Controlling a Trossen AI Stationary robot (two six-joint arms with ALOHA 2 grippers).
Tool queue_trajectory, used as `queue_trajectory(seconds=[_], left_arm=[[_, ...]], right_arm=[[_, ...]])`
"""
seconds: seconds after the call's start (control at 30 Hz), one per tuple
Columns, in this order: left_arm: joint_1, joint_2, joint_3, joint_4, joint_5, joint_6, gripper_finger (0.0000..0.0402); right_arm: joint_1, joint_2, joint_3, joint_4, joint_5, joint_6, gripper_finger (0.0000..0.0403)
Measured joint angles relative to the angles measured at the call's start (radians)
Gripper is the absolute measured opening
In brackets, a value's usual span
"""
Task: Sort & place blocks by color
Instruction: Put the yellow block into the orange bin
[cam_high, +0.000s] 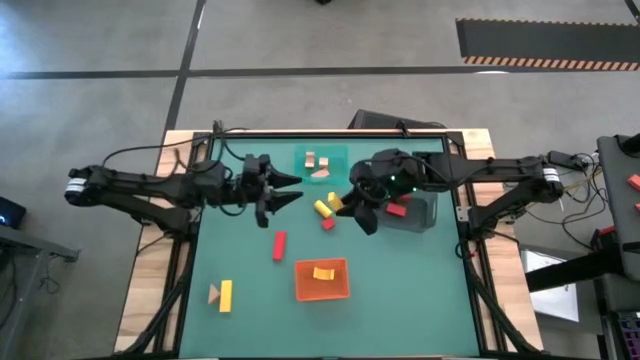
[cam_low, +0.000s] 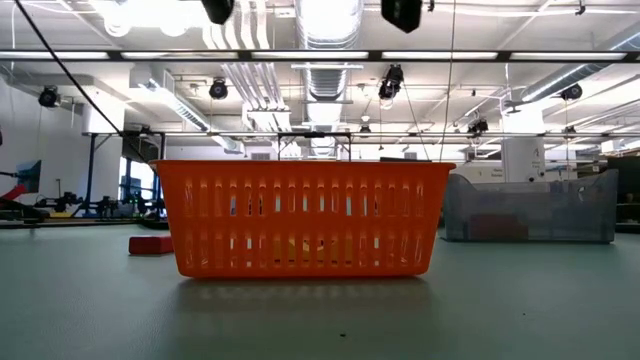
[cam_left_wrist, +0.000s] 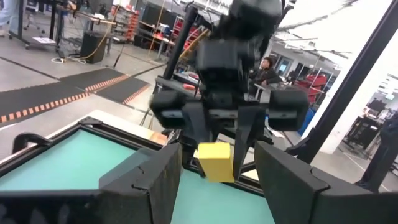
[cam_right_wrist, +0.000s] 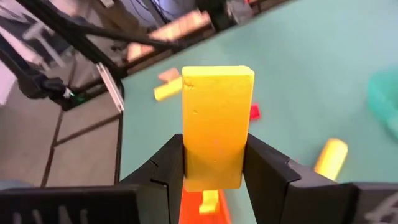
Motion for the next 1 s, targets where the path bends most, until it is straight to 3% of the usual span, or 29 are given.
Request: queue_trajectory(seconds=[0.4,0.6,0.73,1.0], left_arm=[[0.003,-0.117,-0.002,-0.029,0.000,0.001,0.0187],[0.003,-0.144,-0.003,-0.029,-0.001,0.001,0.0187],[0.003,-0.153,-0.004,-0.030,-0.001,0.001,0.0187],[0.003,-0.187,-0.004,-0.027,-0.001,0.001,0.0187]], right_arm=[[0.181,0.012,0.011,-0.083,0.158,0.355,0.0118],[0.249,0.085,0.057,-0.051,0.160,0.426,0.0118],[0.268,0.189,0.162,-0.133,0.158,0.427,0.0118],[0.296,0.411,0.464,-0.533,0.149,0.325,0.0118]])
